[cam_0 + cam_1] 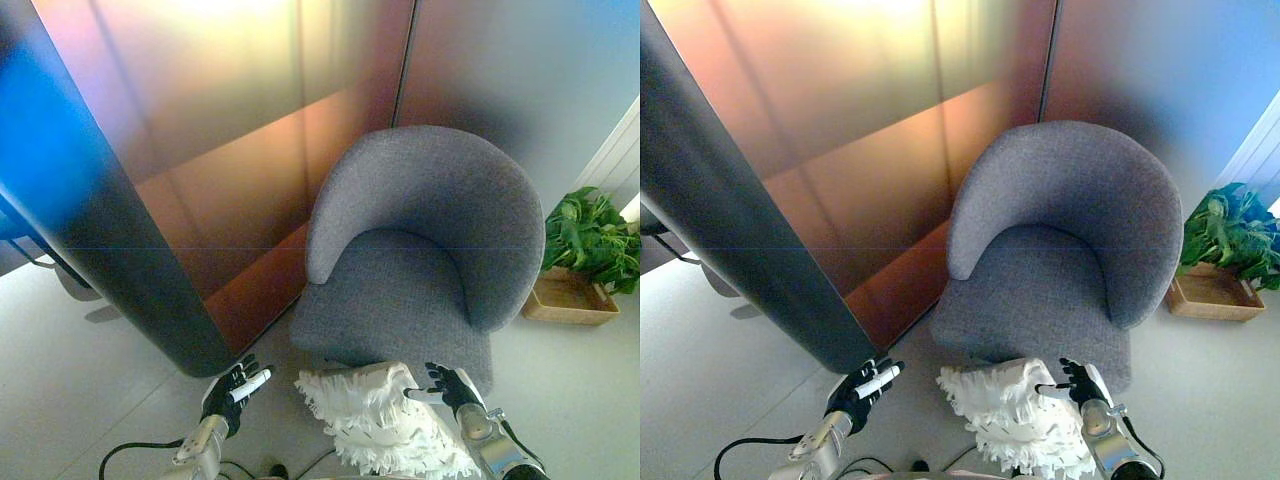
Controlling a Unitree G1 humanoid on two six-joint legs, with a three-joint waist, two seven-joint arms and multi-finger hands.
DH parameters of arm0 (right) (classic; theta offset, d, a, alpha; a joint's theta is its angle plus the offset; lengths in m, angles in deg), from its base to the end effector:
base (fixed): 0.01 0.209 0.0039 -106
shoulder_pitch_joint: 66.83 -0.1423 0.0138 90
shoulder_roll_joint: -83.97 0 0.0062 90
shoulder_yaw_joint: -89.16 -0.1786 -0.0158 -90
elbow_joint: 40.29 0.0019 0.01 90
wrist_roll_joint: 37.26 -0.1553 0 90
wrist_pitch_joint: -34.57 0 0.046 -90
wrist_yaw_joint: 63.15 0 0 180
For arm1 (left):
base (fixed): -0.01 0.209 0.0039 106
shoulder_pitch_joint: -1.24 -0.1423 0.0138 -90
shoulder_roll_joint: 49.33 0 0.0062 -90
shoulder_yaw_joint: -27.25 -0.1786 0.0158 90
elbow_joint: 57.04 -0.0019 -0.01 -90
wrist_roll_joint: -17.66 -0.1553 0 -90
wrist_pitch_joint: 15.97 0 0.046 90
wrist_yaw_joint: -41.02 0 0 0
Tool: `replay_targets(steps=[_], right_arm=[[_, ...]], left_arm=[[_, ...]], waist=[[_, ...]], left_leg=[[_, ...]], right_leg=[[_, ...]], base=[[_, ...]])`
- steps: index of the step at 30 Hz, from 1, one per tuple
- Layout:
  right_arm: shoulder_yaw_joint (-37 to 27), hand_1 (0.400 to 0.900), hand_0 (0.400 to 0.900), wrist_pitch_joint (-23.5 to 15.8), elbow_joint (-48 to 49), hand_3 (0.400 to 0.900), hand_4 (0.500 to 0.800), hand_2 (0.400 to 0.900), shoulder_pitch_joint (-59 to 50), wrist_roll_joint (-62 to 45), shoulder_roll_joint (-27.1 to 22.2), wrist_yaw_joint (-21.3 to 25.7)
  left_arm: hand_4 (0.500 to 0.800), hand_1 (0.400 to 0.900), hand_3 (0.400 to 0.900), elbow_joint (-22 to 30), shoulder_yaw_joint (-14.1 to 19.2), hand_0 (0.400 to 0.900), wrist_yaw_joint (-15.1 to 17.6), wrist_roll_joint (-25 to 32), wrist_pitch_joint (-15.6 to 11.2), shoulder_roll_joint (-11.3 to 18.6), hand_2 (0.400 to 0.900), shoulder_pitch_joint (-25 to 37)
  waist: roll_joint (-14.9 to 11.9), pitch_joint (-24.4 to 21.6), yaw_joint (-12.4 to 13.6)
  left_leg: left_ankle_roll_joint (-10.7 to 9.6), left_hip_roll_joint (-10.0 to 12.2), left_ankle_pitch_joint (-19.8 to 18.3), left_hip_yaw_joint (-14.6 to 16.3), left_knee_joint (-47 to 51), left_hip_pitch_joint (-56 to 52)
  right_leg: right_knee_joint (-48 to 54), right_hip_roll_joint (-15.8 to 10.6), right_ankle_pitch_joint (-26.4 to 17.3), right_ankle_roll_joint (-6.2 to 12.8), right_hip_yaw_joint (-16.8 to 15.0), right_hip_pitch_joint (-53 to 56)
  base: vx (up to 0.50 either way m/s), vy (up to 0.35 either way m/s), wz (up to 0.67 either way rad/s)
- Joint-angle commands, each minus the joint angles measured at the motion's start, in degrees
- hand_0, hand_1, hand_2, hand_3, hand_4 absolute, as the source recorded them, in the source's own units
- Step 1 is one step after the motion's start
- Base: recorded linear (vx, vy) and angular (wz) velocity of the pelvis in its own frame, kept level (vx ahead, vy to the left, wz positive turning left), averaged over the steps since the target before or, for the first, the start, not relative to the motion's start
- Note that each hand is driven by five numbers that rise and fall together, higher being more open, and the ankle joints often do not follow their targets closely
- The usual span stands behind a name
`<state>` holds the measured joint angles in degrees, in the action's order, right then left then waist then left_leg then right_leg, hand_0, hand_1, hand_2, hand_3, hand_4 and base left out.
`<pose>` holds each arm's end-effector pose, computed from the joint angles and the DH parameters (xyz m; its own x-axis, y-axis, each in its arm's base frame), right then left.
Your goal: Pick up the pillow and put it on the sofa.
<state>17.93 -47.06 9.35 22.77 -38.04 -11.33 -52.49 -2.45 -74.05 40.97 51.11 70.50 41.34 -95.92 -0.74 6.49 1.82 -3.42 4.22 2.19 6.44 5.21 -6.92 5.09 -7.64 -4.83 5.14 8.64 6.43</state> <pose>0.1565 -0.2170 -0.0790 0.6763 -0.2352 -0.6981 -0.1912 0.8591 -0.4747 0.1359 0.2086 -0.0792 0.7602 0.0540 -0.6475 -0.2024 0.9666 -0.1571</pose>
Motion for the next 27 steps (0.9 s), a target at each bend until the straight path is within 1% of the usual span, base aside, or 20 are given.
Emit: replay_targets(steps=[1, 4, 6, 12, 16, 23, 27], right_arm=[[1.17, 0.900, 0.900, -3.20, 1.91, 0.900, 0.800, 0.900, -5.31, 2.31, -1.83, 1.41], [1.20, 0.900, 0.900, -2.81, 2.20, 0.900, 0.800, 0.900, -5.36, 2.11, -1.95, 1.39], [1.17, 0.900, 0.900, -2.91, 1.86, 0.900, 0.800, 0.900, -5.28, 2.29, -1.87, 1.25], [1.10, 0.900, 0.900, -3.25, 0.80, 0.900, 0.800, 0.900, -5.58, 2.26, -1.91, 1.07], [1.11, 0.900, 0.900, -3.15, 0.77, 0.900, 0.800, 0.900, -5.62, 2.47, -1.89, 1.33], [0.98, 0.900, 0.900, -3.45, 0.44, 0.900, 0.800, 0.900, -5.39, 2.54, -1.96, 1.21], [0.91, 0.900, 0.900, -2.48, 0.15, 0.900, 0.800, 0.900, -5.39, 3.75, -1.97, -0.06]], left_arm=[[0.800, 0.900, 0.900, 0.95, 1.54, 0.900, 0.41, -1.49, -4.99, 1.13, 0.900, 5.93], [0.800, 0.900, 0.900, 1.29, 1.83, 0.900, -0.79, -0.57, -5.54, 1.28, 0.900, 6.22], [0.800, 0.900, 0.900, 1.50, 1.70, 0.900, -0.33, -0.65, -5.80, 1.11, 0.900, 6.09], [0.800, 0.900, 0.900, 0.91, 1.84, 0.900, -0.55, -1.23, -5.52, 1.11, 0.900, 5.96], [0.800, 0.900, 0.900, 0.92, 1.66, 0.900, -0.12, -1.16, -5.28, 1.14, 0.900, 5.85], [0.800, 0.900, 0.900, 0.57, 1.90, 0.900, -0.55, -1.57, -5.43, 1.14, 0.900, 5.72], [0.800, 0.900, 0.900, 0.49, 1.72, 0.900, -0.33, -1.73, -5.45, 1.04, 0.900, 5.58]], waist=[[-1.28, -0.52, 1.20], [-1.29, -0.42, 1.16], [-1.28, -0.36, 1.15], [-1.30, -0.28, 1.31], [-1.28, -0.28, 1.31], [-1.32, -0.31, 1.39], [-1.32, -0.38, 1.39]], left_leg=[[-1.97, 4.24, -0.36, -2.60, -1.15, 0.24], [-1.95, 4.21, -0.38, -2.54, -1.12, 0.17], [-1.94, 4.25, -0.41, -2.46, -1.16, 0.12], [-1.92, 4.26, -0.39, -2.54, -1.11, 0.09], [-1.88, 4.22, -0.38, -2.61, -1.12, 0.14], [-1.92, 4.31, -0.36, -2.68, -1.09, 0.15], [-1.93, 4.27, -0.41, -2.75, -1.10, 0.19]], right_leg=[[-2.79, -7.38, -0.96, 6.17, 1.09, -1.90], [-2.78, -7.33, -0.97, 6.14, 1.06, -1.88], [-2.85, -7.33, -0.98, 6.15, 1.01, -1.91], [-2.81, -7.29, -1.05, 6.13, 1.06, -1.93], [-2.81, -7.22, -1.04, 6.10, 0.97, -2.00], [-2.68, -7.19, -1.02, 6.09, 1.10, -1.87], [-2.67, -7.19, -1.01, 6.10, 1.03, -1.94]], base=[[0.00, 0.000, 0.00], [0.00, 0.000, 0.00], [0.00, 0.000, 0.00], [0.00, 0.000, 0.00], [0.00, 0.000, 0.00], [0.00, 0.000, 0.00], [0.02, -0.005, 0.00]])
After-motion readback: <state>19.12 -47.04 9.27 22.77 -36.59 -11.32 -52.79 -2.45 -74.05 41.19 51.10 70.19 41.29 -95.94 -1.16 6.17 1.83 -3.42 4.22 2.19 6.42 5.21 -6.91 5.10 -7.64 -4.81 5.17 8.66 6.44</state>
